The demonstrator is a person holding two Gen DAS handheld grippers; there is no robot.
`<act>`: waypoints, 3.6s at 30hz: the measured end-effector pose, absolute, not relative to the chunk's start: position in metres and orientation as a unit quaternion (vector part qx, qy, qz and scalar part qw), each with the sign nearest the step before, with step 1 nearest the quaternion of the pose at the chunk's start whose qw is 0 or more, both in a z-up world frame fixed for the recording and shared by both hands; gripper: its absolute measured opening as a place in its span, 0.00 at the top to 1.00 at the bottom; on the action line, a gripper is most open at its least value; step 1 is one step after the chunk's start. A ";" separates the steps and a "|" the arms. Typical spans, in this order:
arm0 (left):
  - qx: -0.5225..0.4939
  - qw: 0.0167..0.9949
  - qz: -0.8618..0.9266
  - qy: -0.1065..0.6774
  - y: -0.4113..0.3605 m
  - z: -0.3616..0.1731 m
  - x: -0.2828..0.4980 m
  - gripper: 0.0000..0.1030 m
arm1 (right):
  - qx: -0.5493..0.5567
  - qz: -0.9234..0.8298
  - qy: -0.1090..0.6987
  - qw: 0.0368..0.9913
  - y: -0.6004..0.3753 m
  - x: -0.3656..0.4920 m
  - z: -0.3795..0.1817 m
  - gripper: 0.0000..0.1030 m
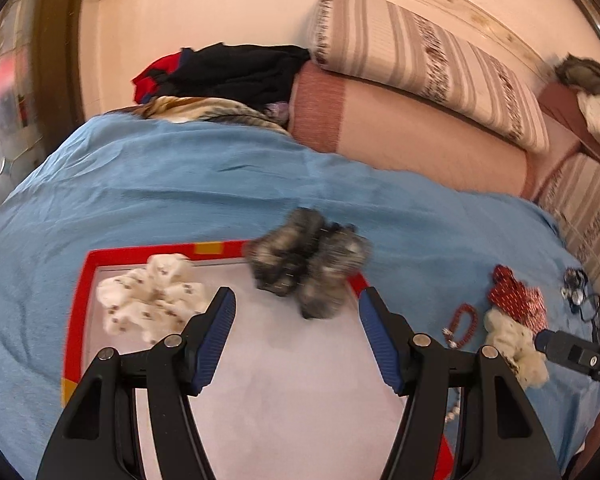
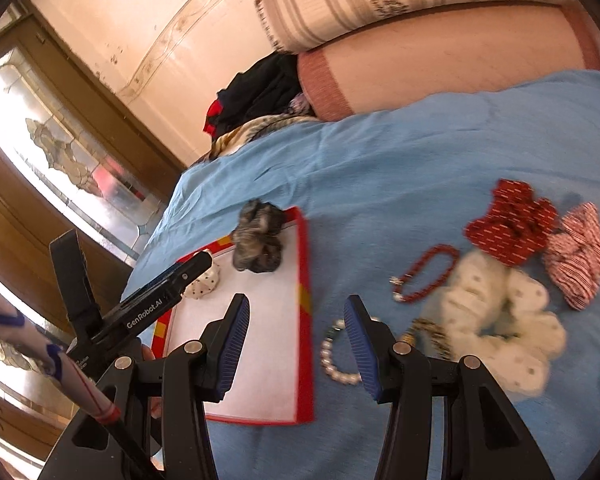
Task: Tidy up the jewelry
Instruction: 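Move both grippers back over the remaining scrunchies and bracelets, then grasp the leopard scrunchie with the left gripper while the right grasps the checked scrunchie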
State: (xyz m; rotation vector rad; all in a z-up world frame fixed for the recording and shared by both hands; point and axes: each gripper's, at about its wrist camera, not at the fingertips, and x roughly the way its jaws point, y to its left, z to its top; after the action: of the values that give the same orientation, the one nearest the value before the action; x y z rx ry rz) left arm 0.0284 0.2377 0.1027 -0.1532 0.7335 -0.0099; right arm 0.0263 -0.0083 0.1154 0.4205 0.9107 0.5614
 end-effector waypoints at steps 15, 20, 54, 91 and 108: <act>-0.068 0.906 -0.129 0.398 0.150 0.091 0.025 0.39 | 0.281 0.175 0.415 0.848 -0.148 0.019 0.081 0.48; -0.060 0.895 -0.167 0.408 0.125 0.085 0.018 0.39 | 0.296 0.164 0.417 0.844 -0.166 0.022 0.077 0.48; 0.010 0.840 -0.269 0.471 0.041 0.044 0.011 0.93 | 0.293 0.125 0.405 0.857 -0.200 0.023 0.077 0.48; -0.017 0.893 -0.232 0.386 0.061 0.080 0.005 0.93 | 0.181 0.056 0.382 0.905 -0.184 0.045 0.067 0.91; -0.002 0.914 -0.189 0.360 0.067 0.085 0.005 0.93 | 0.128 0.121 0.336 0.925 -0.141 0.019 0.092 0.91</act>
State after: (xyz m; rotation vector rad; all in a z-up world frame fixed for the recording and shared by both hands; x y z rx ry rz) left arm 0.0053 0.0672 0.0849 -0.0045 0.7408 -0.3896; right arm 0.0190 -0.1410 0.0917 0.2632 0.6886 0.2480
